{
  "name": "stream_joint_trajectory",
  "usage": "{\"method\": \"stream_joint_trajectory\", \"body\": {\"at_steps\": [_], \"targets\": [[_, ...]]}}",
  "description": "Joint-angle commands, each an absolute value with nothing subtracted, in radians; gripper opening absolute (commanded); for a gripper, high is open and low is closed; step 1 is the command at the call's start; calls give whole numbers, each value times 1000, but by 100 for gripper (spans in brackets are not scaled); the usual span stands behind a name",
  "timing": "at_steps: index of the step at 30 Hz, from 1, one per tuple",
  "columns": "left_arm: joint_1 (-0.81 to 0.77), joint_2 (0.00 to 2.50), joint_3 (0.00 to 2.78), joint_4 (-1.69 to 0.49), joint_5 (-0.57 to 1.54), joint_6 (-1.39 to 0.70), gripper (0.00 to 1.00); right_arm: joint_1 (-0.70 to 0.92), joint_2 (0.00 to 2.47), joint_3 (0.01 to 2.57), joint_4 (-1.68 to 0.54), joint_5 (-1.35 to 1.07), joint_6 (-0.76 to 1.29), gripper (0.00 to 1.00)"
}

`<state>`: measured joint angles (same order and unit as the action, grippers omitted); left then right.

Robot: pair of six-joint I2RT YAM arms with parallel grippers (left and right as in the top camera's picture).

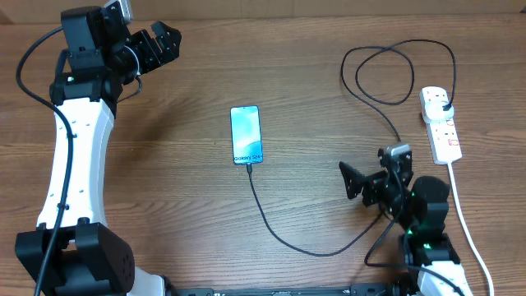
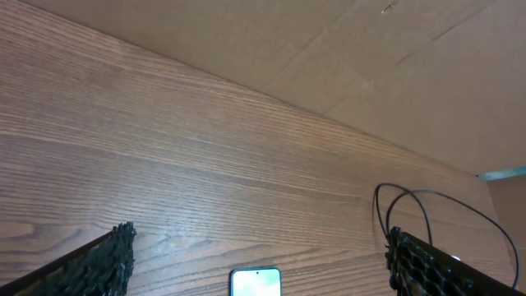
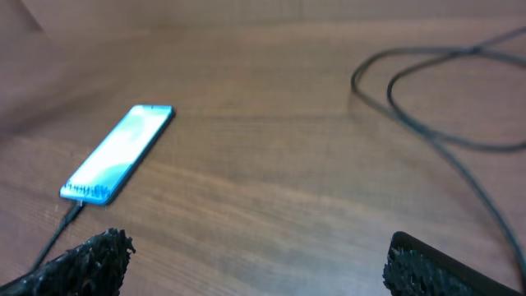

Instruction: Plug charger to phone and switch on socket

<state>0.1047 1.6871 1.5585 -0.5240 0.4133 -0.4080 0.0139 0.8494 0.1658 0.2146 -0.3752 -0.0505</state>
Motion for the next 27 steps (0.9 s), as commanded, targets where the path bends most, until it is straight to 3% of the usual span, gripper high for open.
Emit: {"method": "stream_joint_trajectory", "body": {"at_steps": [1, 8, 17, 27], "targets": [[104, 1674, 1573, -521, 408, -388, 99, 17, 790, 106, 199, -391, -53, 100], [104, 1674, 1573, -521, 408, -388, 100, 17, 635, 6, 162, -384, -53, 100], [104, 1674, 1573, -521, 408, -389, 99, 18, 482, 8, -54, -322, -54, 100], [104, 1674, 1573, -521, 408, -388, 99, 18, 158, 8, -59, -308, -54, 100]]}}
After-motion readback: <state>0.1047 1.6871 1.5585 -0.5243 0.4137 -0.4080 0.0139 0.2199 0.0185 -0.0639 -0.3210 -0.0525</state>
